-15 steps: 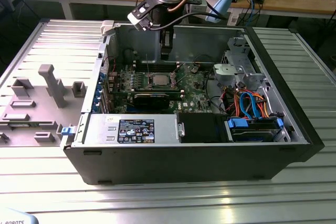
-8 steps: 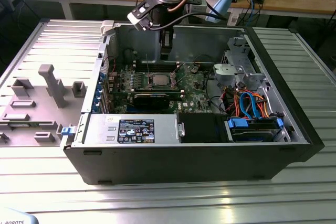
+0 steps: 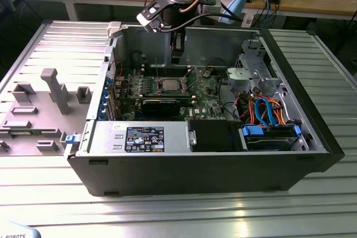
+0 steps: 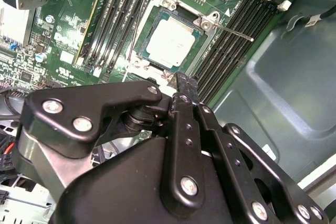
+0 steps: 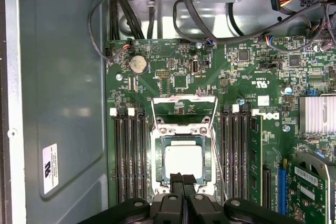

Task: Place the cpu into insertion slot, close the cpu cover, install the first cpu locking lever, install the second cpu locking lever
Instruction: 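Close the cpu cover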

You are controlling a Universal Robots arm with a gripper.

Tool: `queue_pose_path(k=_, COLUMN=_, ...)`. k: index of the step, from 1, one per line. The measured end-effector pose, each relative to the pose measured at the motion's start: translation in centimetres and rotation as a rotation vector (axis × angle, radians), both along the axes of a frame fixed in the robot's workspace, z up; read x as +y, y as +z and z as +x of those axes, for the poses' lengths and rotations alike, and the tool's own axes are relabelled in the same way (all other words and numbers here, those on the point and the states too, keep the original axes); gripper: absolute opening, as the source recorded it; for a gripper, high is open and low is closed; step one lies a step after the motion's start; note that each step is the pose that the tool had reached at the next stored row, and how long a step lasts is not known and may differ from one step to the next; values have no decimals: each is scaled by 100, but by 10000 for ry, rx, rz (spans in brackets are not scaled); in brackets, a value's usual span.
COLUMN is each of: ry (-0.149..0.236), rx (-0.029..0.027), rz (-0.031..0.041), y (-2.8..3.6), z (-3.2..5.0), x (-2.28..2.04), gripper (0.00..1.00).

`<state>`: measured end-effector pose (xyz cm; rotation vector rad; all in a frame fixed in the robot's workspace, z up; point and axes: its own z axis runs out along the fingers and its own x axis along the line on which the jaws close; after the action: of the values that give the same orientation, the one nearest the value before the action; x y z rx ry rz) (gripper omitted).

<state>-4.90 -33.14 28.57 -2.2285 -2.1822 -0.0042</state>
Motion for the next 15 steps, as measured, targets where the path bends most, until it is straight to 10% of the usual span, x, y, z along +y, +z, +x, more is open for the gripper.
queue_pose_path(k=15, ry=2, rx=1, rz=0, y=0, z=31, x=0, gripper=11)
